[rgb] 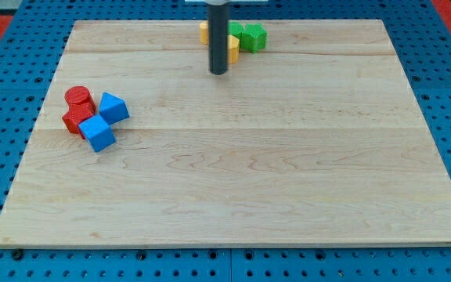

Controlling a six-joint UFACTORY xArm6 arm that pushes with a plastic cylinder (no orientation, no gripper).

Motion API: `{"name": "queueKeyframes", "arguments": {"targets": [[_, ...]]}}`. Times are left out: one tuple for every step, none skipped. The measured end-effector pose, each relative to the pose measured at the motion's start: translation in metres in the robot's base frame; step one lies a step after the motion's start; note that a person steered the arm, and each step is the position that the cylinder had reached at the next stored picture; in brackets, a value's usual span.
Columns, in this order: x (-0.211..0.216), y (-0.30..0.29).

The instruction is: Group up green blocks and the yellow blocks at the top center

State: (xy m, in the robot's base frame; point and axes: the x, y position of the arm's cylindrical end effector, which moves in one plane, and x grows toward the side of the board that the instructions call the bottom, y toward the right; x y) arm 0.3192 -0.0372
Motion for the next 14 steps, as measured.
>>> {"name": "queueKeyframes", "arguments": {"targets": [[-0.005,-0.040],[-0.034,-0.041],[-0.062,-0.038],[-0.078,-0.030],[-0.078,-0.030],[-0.078,-0.022],[-0.078,-0.001],[-0.078,0.005],[-0.078,0.005],[-0.078,-0.008],[-0.078,-0.052],[-0.078,-0.082],[-0.081,-0.100],[-0.081,-0.102]]}}
